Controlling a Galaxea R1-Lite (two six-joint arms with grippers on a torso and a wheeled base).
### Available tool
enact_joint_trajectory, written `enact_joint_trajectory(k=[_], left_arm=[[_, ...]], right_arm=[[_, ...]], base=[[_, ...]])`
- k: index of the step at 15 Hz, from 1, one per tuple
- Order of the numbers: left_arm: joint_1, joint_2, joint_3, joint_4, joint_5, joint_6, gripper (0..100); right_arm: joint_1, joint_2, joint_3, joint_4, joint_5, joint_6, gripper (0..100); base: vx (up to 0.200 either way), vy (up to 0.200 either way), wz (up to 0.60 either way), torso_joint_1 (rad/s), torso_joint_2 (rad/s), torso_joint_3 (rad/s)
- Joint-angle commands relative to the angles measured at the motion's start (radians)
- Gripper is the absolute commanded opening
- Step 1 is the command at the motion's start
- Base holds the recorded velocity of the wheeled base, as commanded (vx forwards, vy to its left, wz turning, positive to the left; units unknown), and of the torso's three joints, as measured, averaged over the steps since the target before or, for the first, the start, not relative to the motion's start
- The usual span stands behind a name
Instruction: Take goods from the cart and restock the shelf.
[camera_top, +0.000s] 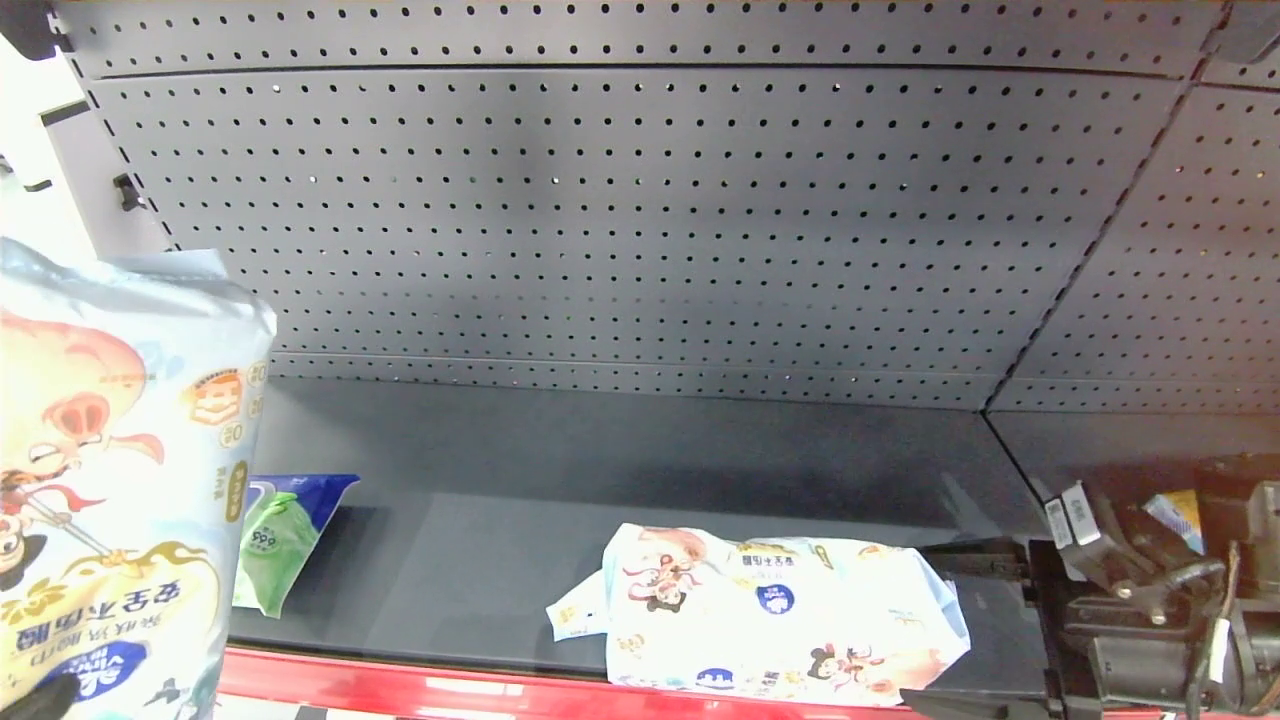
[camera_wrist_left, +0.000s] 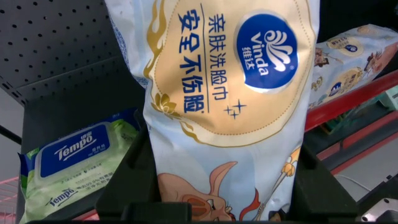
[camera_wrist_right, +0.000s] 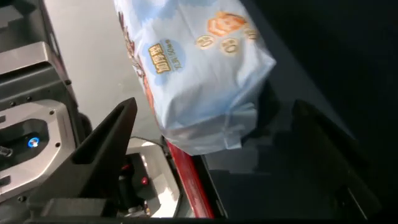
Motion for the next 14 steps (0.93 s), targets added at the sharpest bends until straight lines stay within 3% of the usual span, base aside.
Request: enact_joint_trajectory(k=[1, 4, 6, 7, 9, 10, 13, 14], left_arm=[[-0.002, 0.052, -0.021, -0.001, 0.0, 0.001, 0], [-0.044, 0.17, -0.07, 0.001, -0.003, 0.02, 0], [-0.071, 0.245, -0.096, 0.001, -0.003, 0.073, 0], [-0.074, 0.308, -0.11, -0.001, -0.003, 0.126, 0], [-0.074, 0.394, -0.142, -0.001, -0.044, 0.201, 0], [-0.074, 0.47, -0.166, -0.001, -0.086, 0.278, 0], [-0.077, 0.63, -0.236, -0.001, -0.093, 0.399, 0], [-0.087, 0.673, -0.265, -0.001, -0.093, 0.421, 0]], right_arm=[[-0.073, -0.105, 0.025, 0.001, 0.005, 0.002, 100], [-0.152, -0.401, 0.16, 0.004, -0.001, 0.069, 100], [-0.232, -0.619, 0.224, 0.007, -0.04, 0.158, 100], [-0.287, -0.783, 0.249, 0.012, -0.078, 0.284, 100], [-0.344, -0.952, 0.264, 0.019, -0.155, 0.453, 100], [-0.396, -1.062, 0.266, 0.072, -0.215, 0.52, 100], [-0.462, -1.306, 0.247, 0.374, -0.299, 0.565, 100], [-0.476, -1.341, 0.239, 0.435, -0.325, 0.562, 100]], base=[[0.0, 0.0, 0.0, 0.0, 0.0, 0.0], [0.0, 0.0, 0.0, 0.0, 0.0, 0.0], [0.0, 0.0, 0.0, 0.0, 0.0, 0.0], [0.0, 0.0, 0.0, 0.0, 0.0, 0.0], [0.0, 0.0, 0.0, 0.0, 0.0, 0.0], [0.0, 0.0, 0.0, 0.0, 0.0, 0.0], [0.0, 0.0, 0.0, 0.0, 0.0, 0.0], [0.0, 0.0, 0.0, 0.0, 0.0, 0.0]])
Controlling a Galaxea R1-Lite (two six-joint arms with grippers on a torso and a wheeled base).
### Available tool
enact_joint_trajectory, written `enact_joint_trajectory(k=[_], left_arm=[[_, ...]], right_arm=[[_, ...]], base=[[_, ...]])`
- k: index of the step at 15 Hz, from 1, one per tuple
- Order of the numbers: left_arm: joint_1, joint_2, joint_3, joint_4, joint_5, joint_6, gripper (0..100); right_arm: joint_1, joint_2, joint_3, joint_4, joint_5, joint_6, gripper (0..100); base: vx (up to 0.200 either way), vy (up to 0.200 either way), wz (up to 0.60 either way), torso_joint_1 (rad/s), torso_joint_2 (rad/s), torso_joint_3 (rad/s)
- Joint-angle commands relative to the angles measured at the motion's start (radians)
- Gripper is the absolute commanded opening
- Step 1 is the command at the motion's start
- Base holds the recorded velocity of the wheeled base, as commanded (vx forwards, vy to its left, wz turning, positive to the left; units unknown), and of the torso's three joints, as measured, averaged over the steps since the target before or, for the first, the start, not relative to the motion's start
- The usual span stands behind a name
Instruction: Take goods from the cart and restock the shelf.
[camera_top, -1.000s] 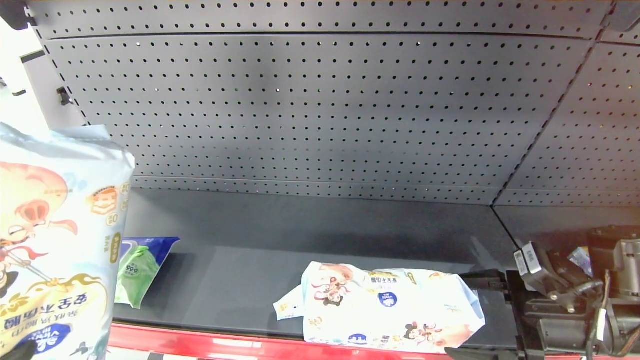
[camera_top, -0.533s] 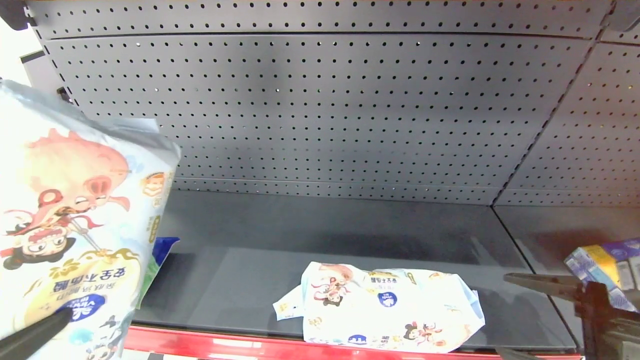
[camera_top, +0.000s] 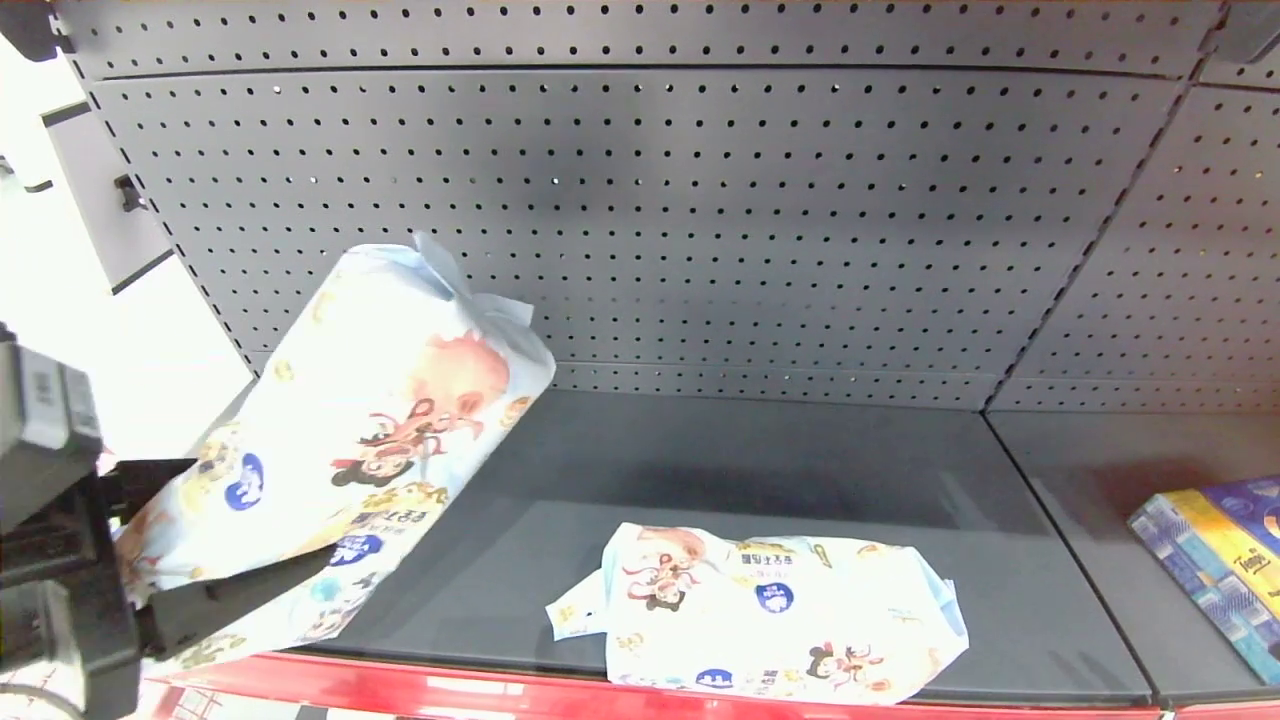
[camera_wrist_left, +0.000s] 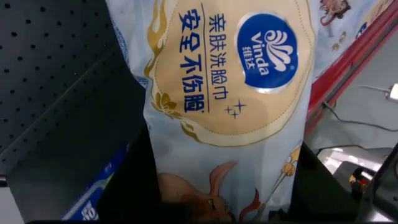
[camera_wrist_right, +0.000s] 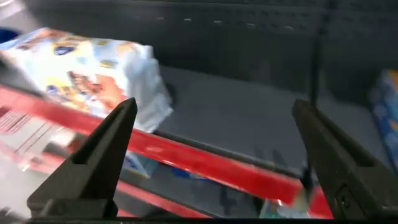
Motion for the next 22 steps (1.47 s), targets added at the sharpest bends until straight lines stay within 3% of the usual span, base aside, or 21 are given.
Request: enact_joint_trajectory(k=[1, 4, 5, 6, 7, 8, 9, 11, 13, 14, 17, 18, 19, 20, 22], left_arm=[[-0.012, 0.157, -0.07, 0.0, -0.005, 0.039, 0], [-0.023, 0.214, -0.121, 0.0, -0.004, 0.042, 0], [-0.026, 0.22, -0.13, 0.0, -0.004, 0.042, 0], [-0.027, 0.224, -0.133, 0.0, -0.004, 0.042, 0], [-0.03, 0.249, -0.155, 0.0, -0.004, 0.045, 0], [-0.04, 0.275, -0.176, 0.0, -0.004, 0.064, 0], [-0.049, 0.306, -0.205, 0.002, -0.004, 0.088, 0], [-0.07, 0.387, -0.27, 0.002, -0.004, 0.16, 0], [-0.073, 0.468, -0.34, 0.003, -0.005, 0.246, 0], [-0.075, 0.502, -0.371, 0.005, -0.005, 0.272, 0], [-0.135, 0.566, -0.431, 0.013, -0.005, 0.274, 0], [-0.155, 0.589, -0.445, 0.016, -0.005, 0.274, 0], [-0.155, 0.593, -0.446, 0.016, -0.005, 0.274, 0], [-0.199, 0.646, -0.48, 0.016, -0.004, 0.276, 0], [-0.231, 0.698, -0.517, 0.016, -0.002, 0.283, 0]], right_arm=[[-0.077, -0.241, -0.01, 0.134, -0.093, 0.047, 100], [0.02, -0.232, -0.036, 0.144, -0.11, 0.135, 100], [0.159, -0.212, -0.039, 0.144, -0.11, 0.149, 100], [0.231, -0.207, -0.041, 0.146, -0.11, 0.155, 100], [0.408, -0.215, -0.042, 0.161, -0.109, 0.159, 100], [0.509, -0.239, -0.042, 0.203, -0.119, 0.15, 100], [0.537, -0.272, -0.039, 0.253, -0.13, 0.117, 100], [0.461, -0.327, -0.03, 0.327, -0.185, 0.043, 100], [0.468, -0.338, -0.019, 0.324, -0.242, 0.014, 100], [0.469, -0.338, -0.018, 0.321, -0.244, 0.0, 100], [0.469, -0.338, -0.005, 0.319, -0.267, -0.034, 100], [0.469, -0.338, 0.004, 0.319, -0.354, -0.043, 100], [0.469, -0.338, 0.004, 0.321, -0.362, -0.043, 100], [0.469, -0.338, 0.005, 0.316, -0.438, -0.041, 100], [0.469, -0.338, 0.005, 0.318, -0.438, -0.045, 100]], base=[[0.0, 0.0, 0.0, 0.0, 0.0, 0.0], [0.0, 0.0, 0.0, 0.0, 0.0, 0.0], [0.0, 0.0, 0.0, 0.0, 0.0, 0.0], [0.0, 0.0, 0.0, 0.0, 0.0, 0.0], [0.0, 0.0, 0.0, 0.0, 0.0, 0.0], [0.0, 0.0, 0.0, 0.0, 0.0, 0.0], [0.0, 0.0, 0.0, 0.0, 0.0, 0.0], [0.0, 0.0, 0.0, 0.0, 0.0, 0.0], [0.0, 0.0, 0.0, 0.0, 0.0, 0.0], [0.0, 0.0, 0.0, 0.0, 0.0, 0.0], [0.0, 0.0, 0.0, 0.0, 0.0, 0.0], [0.0, 0.0, 0.0, 0.0, 0.0, 0.0], [0.0, 0.0, 0.0, 0.0, 0.0, 0.0], [0.0, 0.0, 0.0, 0.0, 0.0, 0.0], [0.0, 0.0, 0.0, 0.0, 0.0, 0.0]])
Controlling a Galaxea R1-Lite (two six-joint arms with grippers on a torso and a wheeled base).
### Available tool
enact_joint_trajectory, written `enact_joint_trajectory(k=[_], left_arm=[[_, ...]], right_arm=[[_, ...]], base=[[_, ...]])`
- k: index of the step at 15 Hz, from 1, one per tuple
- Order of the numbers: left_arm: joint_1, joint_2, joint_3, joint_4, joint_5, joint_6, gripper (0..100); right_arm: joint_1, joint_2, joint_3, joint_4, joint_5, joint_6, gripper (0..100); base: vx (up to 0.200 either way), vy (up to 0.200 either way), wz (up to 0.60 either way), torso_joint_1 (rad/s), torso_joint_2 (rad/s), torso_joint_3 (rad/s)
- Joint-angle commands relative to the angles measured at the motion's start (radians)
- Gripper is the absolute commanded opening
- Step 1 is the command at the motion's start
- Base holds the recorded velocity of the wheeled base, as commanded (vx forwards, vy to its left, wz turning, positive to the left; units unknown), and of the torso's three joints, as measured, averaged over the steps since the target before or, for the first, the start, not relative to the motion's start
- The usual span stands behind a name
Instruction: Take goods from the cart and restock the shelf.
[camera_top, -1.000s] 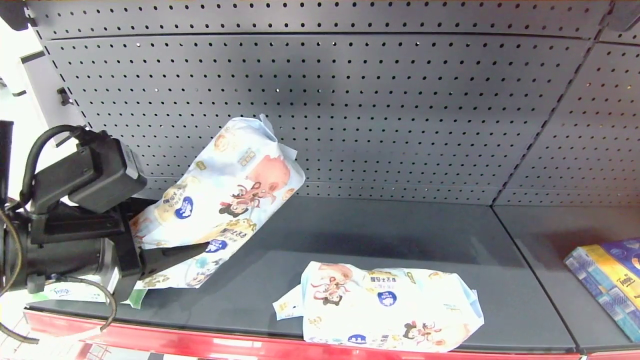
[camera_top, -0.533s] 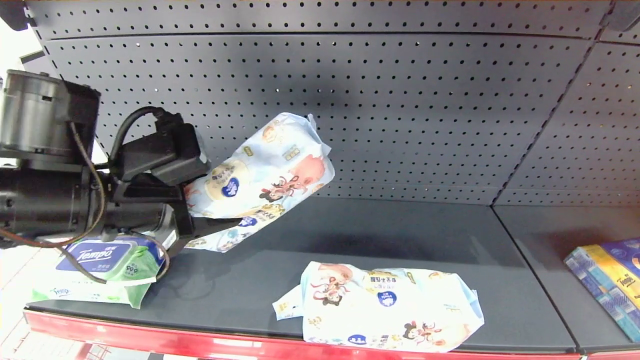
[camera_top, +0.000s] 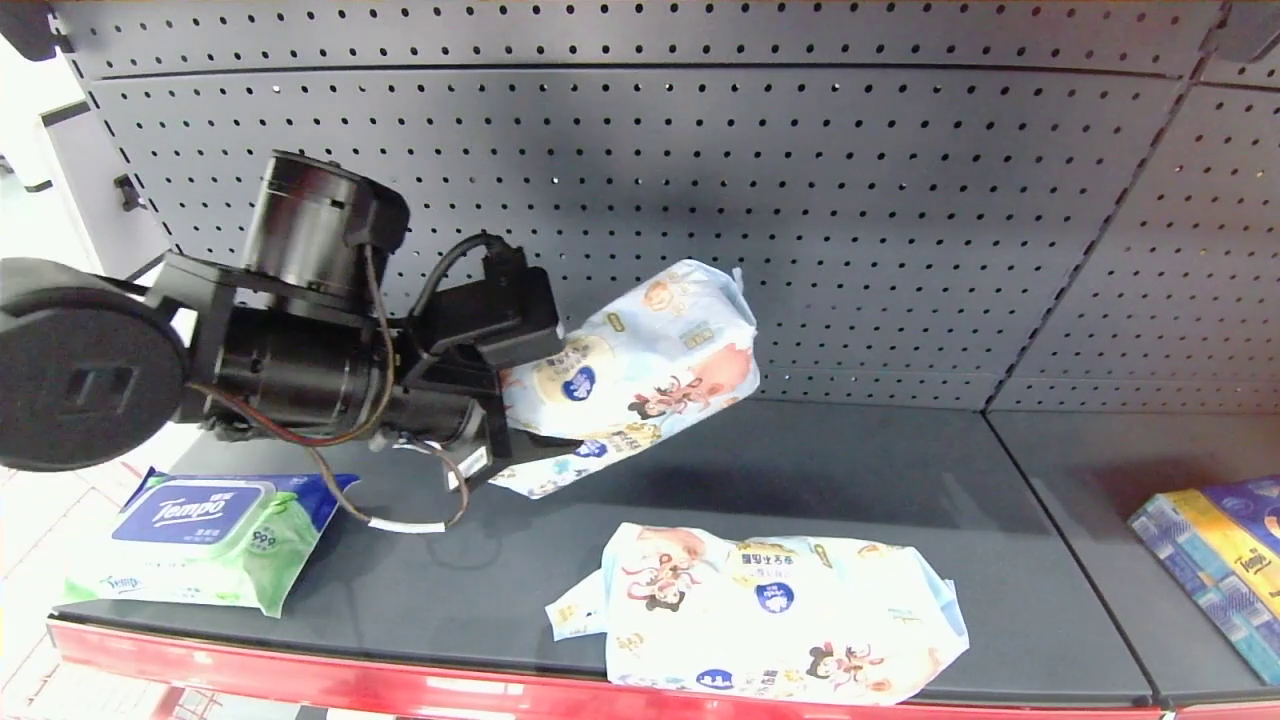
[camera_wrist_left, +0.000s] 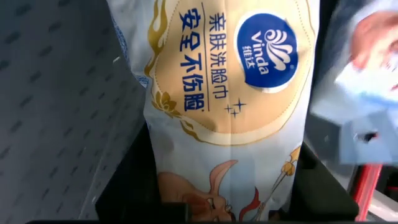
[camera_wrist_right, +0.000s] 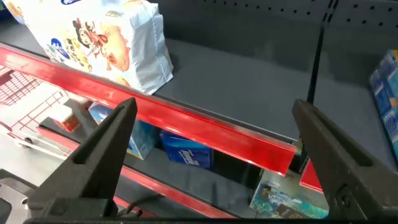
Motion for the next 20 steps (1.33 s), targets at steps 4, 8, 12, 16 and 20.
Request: enact_joint_trajectory(k=[4, 8, 12, 16, 20], left_arm=[[-0.038, 0.148, -0.092, 0.028, 0.002, 0.088, 0], [-0.063, 0.2, -0.152, 0.073, 0.002, 0.091, 0], [-0.086, 0.271, -0.233, 0.076, 0.002, 0.091, 0], [-0.106, 0.298, -0.281, 0.119, 0.002, 0.091, 0], [-0.106, 0.32, -0.331, 0.145, 0.002, 0.105, 0]], right_arm=[[0.001, 0.0, 0.001, 0.0, -0.003, -0.001, 100], [0.001, 0.0, 0.001, 0.0, -0.004, -0.001, 100], [0.001, 0.0, 0.001, 0.0, -0.015, -0.003, 100], [0.001, 0.0, 0.001, 0.0, -0.017, -0.003, 100], [0.001, 0.0, 0.001, 0.0, -0.017, -0.003, 100]], base=[[0.0, 0.0, 0.0, 0.0, 0.0, 0.0], [0.0, 0.0, 0.0, 0.0, 0.0, 0.0], [0.0, 0.0, 0.0, 0.0, 0.0, 0.0], [0.0, 0.0, 0.0, 0.0, 0.0, 0.0], [0.0, 0.0, 0.0, 0.0, 0.0, 0.0]])
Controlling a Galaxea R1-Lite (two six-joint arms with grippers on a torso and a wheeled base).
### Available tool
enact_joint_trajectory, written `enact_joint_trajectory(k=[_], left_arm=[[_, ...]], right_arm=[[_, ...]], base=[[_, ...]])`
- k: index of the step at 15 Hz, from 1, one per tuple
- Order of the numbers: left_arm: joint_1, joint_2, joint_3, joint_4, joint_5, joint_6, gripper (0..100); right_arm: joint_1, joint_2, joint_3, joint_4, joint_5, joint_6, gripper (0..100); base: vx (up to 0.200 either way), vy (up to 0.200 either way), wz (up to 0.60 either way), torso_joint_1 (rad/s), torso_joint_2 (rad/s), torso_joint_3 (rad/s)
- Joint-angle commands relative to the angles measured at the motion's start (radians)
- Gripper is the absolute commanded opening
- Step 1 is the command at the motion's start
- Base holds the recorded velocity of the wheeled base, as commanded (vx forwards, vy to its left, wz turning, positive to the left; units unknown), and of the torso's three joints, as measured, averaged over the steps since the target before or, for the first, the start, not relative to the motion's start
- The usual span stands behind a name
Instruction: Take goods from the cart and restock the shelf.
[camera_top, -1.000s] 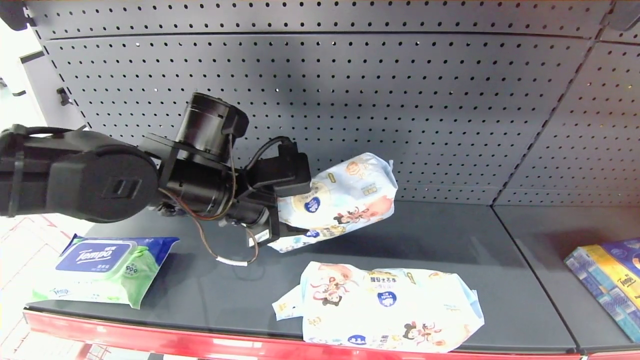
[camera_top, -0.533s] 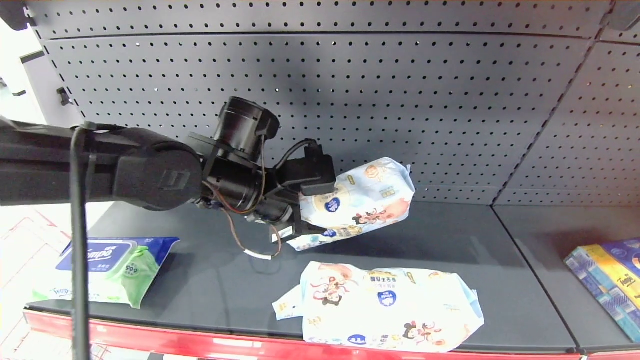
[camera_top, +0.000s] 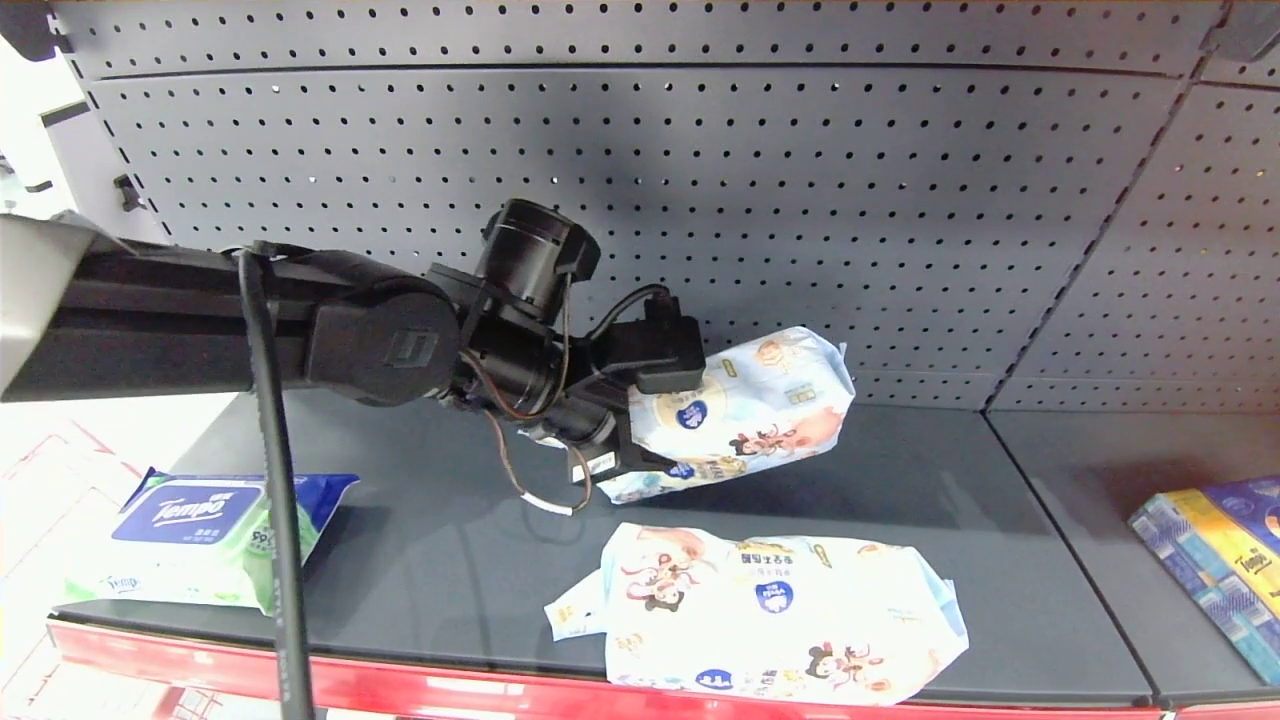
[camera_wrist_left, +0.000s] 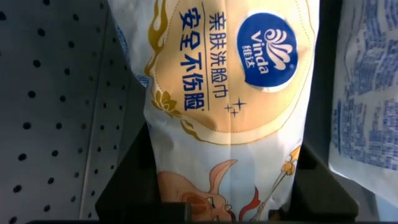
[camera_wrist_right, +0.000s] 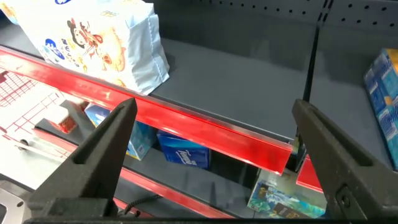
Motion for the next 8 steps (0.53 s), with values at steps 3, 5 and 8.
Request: enact_joint_trajectory(k=[3, 5, 8], left_arm=[[0.001, 0.023, -0.018, 0.024, -0.002, 0.041, 100], [0.003, 0.027, -0.036, 0.024, -0.002, 0.041, 100], [0.033, 0.02, -0.049, 0.027, -0.003, 0.043, 100]], right_arm=[[0.0, 0.0, 0.002, 0.0, -0.001, -0.001, 100], [0.0, 0.0, 0.002, 0.0, -0.004, 0.001, 100], [0.0, 0.0, 0.002, 0.0, -0.004, -0.001, 100]], base=[[0.0, 0.0, 0.0, 0.0, 0.0, 0.0], [0.0, 0.0, 0.0, 0.0, 0.0, 0.0], [0.0, 0.0, 0.0, 0.0, 0.0, 0.0]])
